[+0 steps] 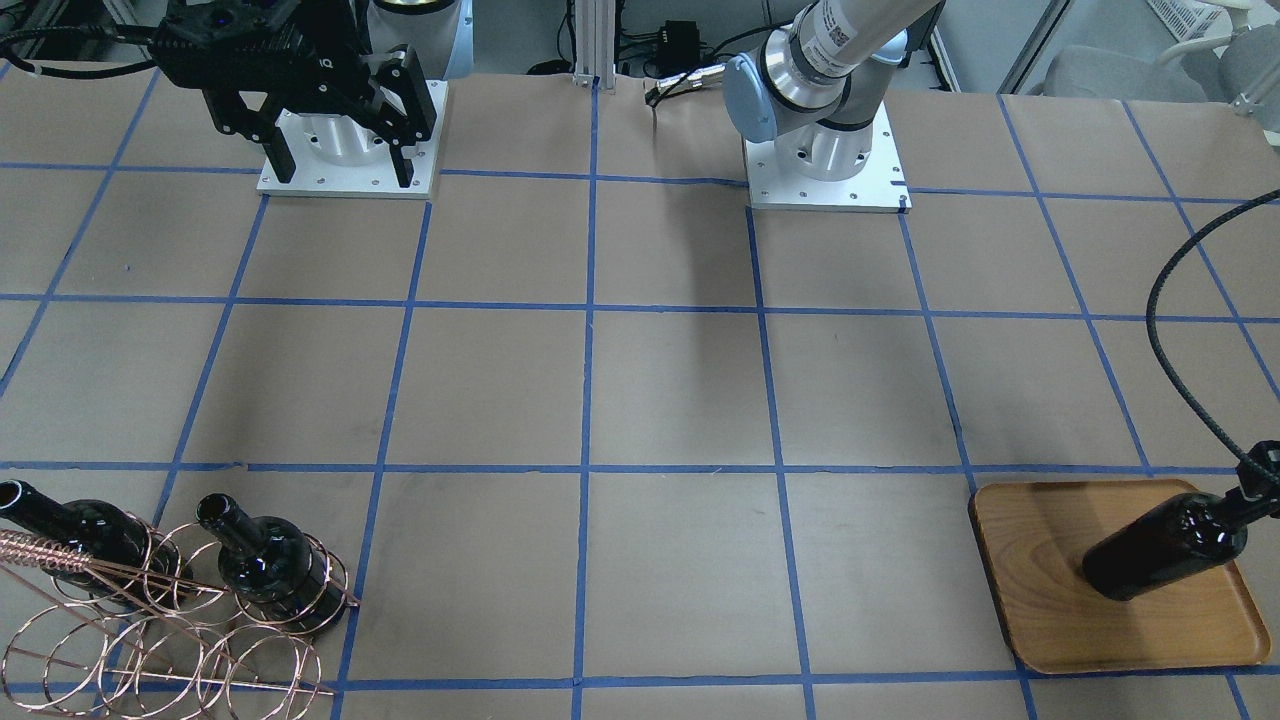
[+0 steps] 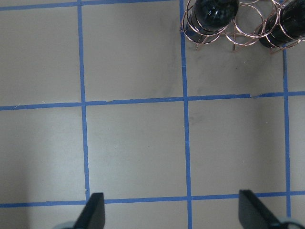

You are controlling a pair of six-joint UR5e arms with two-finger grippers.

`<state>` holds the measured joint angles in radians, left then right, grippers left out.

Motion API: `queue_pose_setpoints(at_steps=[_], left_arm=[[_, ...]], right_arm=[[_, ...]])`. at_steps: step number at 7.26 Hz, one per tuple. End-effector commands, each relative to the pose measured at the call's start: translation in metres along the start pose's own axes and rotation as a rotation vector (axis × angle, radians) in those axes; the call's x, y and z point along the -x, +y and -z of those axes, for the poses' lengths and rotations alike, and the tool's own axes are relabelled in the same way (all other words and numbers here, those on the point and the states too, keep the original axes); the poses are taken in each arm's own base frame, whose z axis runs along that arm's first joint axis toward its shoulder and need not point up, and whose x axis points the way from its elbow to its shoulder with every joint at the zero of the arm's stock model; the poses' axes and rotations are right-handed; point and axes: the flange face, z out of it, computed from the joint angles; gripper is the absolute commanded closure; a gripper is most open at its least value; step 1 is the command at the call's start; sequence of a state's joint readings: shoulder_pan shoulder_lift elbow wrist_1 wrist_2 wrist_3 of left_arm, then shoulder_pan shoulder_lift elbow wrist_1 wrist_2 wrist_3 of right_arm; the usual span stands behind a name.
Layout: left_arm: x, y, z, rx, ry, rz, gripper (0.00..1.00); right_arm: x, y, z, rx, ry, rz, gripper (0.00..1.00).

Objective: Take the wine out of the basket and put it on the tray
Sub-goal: 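Lower the bottle onto the tray and open the left gripper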

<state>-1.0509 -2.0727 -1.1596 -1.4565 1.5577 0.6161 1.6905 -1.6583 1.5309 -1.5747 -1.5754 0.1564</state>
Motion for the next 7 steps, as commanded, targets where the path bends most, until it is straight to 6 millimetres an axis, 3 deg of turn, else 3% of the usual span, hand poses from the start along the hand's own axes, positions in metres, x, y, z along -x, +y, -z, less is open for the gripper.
queue_pose_setpoints(at_steps=[1,2,3,4,5,7], left_arm=[[0.001,0.001,-0.004,0.005,0.002,0.001,0.93],[0.000,0.001,-0.005,0.005,0.008,0.000,0.53],[-0.003,0.005,0.003,-0.005,0.011,-0.002,0.07],[-0.008,0.012,0.019,-0.012,-0.006,-0.002,0.00],[-0.019,0.023,0.038,-0.001,-0.003,-0.005,0.00],[-0.069,0.048,0.092,0.010,0.009,0.029,0.00]], right_arm=[[0.000,0.000,0.000,-0.001,0.000,0.000,0.00],[0.000,0.000,0.000,0.001,0.000,0.000,0.00],[0.000,0.000,0.000,0.001,0.000,0.000,0.00],[0.000,0.000,0.000,0.001,0.000,0.000,0.00],[0.000,0.000,0.000,0.001,0.000,0.000,0.00],[0.000,0.000,0.000,0.001,0.000,0.000,0.00]])
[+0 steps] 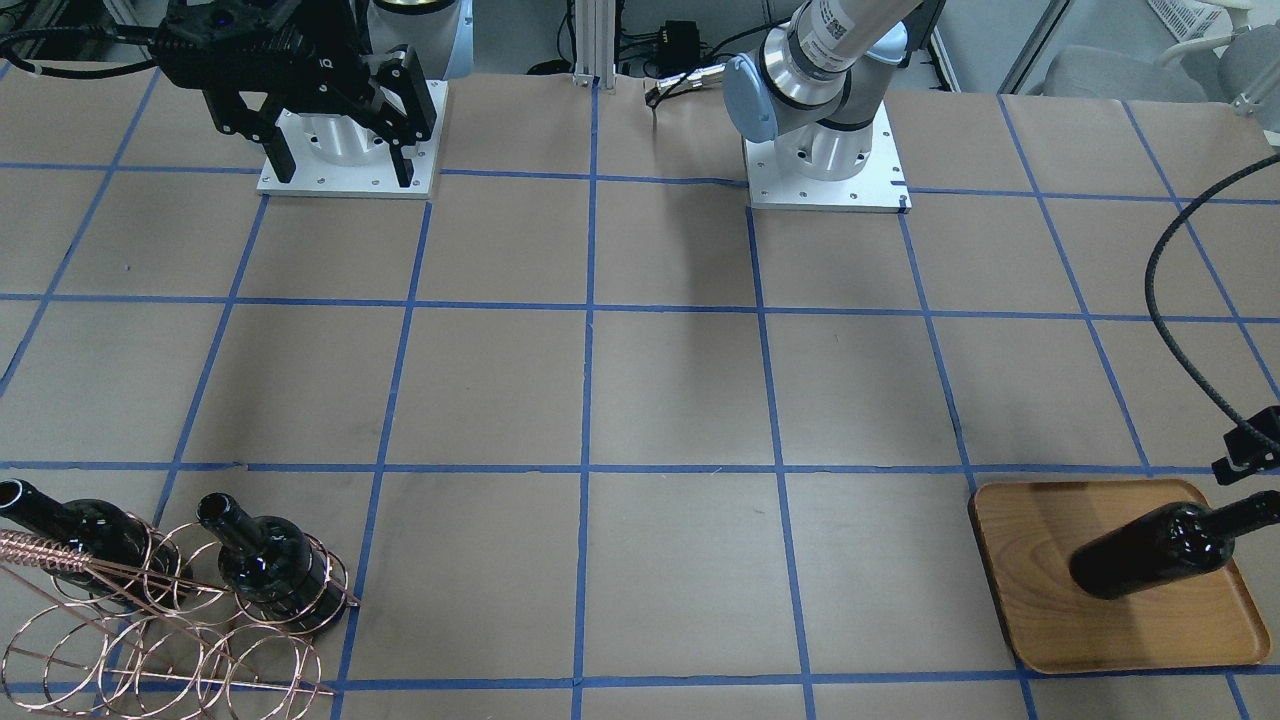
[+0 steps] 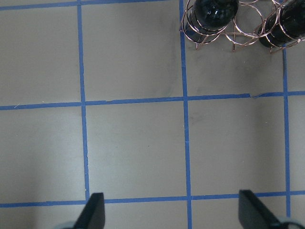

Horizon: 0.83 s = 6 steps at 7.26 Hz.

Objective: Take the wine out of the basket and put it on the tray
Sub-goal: 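Lower the bottle onto the tray and open the left gripper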

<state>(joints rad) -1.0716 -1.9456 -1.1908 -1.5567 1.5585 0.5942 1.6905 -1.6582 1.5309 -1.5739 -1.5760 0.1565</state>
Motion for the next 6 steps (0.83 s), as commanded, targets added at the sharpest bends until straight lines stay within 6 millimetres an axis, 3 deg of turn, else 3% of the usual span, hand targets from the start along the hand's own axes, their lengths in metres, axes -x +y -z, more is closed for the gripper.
queue_pose_setpoints(at_steps=[1,2,4,5,6], left_arm=[[-0.067,0.034,0.052,-0.003,0.019,0.047,0.00],[-0.103,0.053,0.070,-0.024,0.014,0.068,0.00],[-0.212,0.072,0.085,-0.043,0.014,0.028,0.00],[-0.256,0.081,0.083,-0.037,0.015,0.089,0.00],[-0.285,0.090,0.088,-0.045,0.019,0.094,0.00]], right_arm=[[0.000,0.000,0.000,0.000,0.001,0.000,0.00],[0.000,0.000,0.000,0.000,-0.001,0.000,0.00],[0.000,0.000,0.000,0.000,-0.001,0.000,0.00],[0.000,0.000,0.000,-0.001,-0.001,0.000,0.00],[-0.001,-0.005,0.005,-0.018,-0.010,-0.005,0.00]])
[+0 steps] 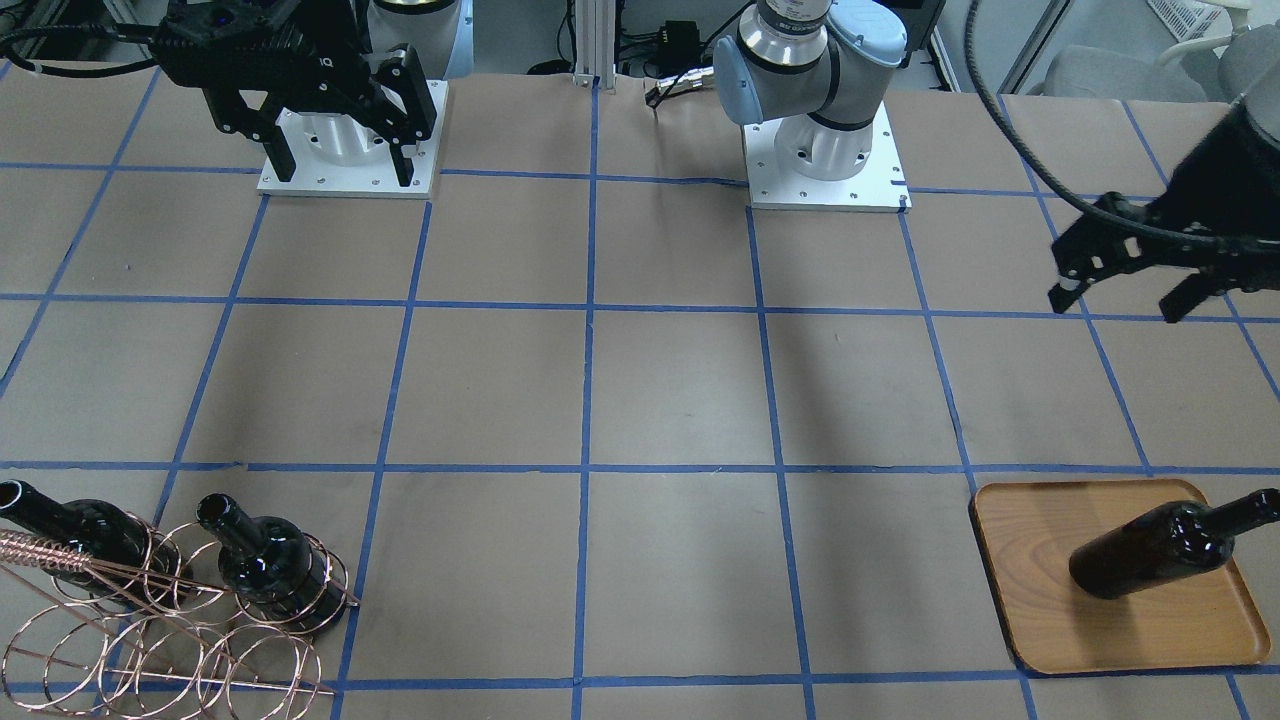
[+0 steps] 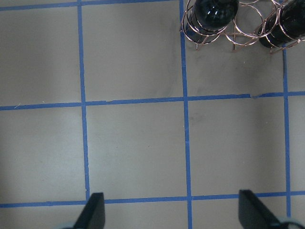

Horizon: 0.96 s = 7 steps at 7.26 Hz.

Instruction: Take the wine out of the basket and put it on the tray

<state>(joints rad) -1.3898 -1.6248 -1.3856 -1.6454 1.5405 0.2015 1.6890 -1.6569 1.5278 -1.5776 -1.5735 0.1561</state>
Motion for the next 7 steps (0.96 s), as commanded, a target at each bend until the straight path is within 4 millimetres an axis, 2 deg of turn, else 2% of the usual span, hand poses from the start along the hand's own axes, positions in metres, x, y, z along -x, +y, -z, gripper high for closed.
queue_pose_setpoints(at_steps=[1,2,3,7], left_arm=[[-0.060,0.027,0.008,-0.011,0.004,-0.010,0.00],[-0.070,0.037,0.006,-0.007,0.012,-0.018,0.00],[-0.073,0.046,0.005,-0.010,0.015,0.011,0.00],[-0.074,0.057,-0.004,0.007,0.013,0.001,0.00]], right_arm=[[-0.005,-0.013,0.016,-0.037,-0.005,-0.013,0.00],[-0.016,-0.034,0.022,-0.029,0.001,-0.041,0.00],[-0.022,-0.042,0.025,-0.009,0.002,-0.054,0.00],[-0.020,-0.046,0.007,0.020,-0.006,-0.058,0.00]])
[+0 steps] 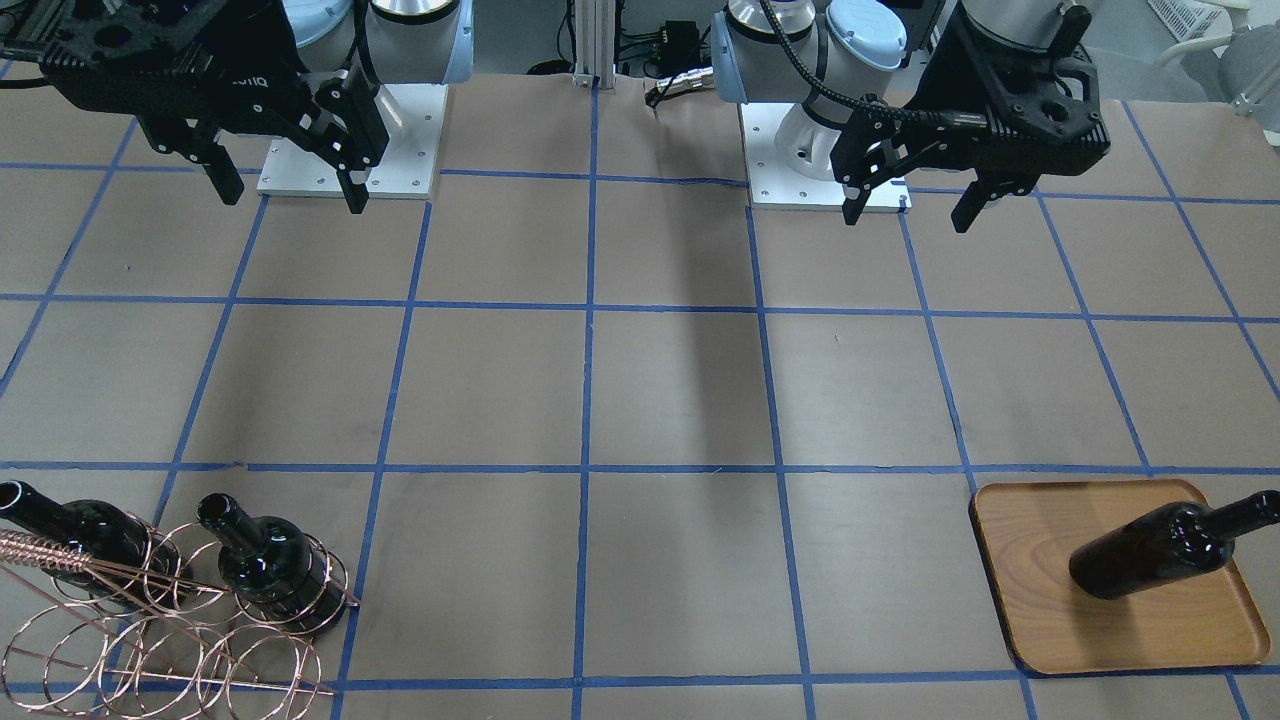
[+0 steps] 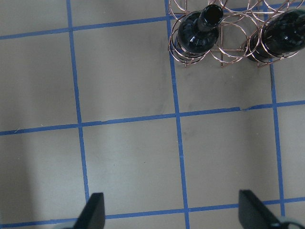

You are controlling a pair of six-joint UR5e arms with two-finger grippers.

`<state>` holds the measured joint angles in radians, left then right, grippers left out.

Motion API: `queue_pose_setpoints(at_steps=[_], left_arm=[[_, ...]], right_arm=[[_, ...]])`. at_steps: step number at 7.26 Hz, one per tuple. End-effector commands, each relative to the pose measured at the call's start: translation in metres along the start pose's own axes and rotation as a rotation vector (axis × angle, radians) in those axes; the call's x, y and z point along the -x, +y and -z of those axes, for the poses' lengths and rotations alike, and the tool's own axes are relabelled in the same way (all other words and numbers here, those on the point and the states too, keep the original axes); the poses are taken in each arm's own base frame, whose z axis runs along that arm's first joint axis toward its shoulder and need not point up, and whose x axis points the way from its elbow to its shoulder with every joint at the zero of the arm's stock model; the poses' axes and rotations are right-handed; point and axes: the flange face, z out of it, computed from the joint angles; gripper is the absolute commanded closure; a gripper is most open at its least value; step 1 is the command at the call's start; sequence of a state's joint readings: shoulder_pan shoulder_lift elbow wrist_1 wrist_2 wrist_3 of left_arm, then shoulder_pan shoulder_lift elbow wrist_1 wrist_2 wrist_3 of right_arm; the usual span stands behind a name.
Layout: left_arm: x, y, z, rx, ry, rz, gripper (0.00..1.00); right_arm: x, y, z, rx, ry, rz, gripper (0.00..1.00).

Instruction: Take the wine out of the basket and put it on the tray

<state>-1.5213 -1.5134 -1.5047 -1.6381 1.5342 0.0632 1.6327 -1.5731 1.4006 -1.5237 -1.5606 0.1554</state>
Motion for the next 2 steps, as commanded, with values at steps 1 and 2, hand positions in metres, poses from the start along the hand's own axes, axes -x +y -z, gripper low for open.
queue_pose_setpoints(at_steps=[1,2], left_arm=[[0.0001,0.0023,-0.0034,0.007,-0.002,-0.005,0.00],[0.0009,0.0015,-0.0040,0.007,-0.002,0.006,0.00]], right_arm=[[0.0004,-0.0038,-0.0089,0.020,0.001,-0.002,0.00],[0.0005,-0.0043,-0.0098,0.021,0.001,-0.002,0.00]])
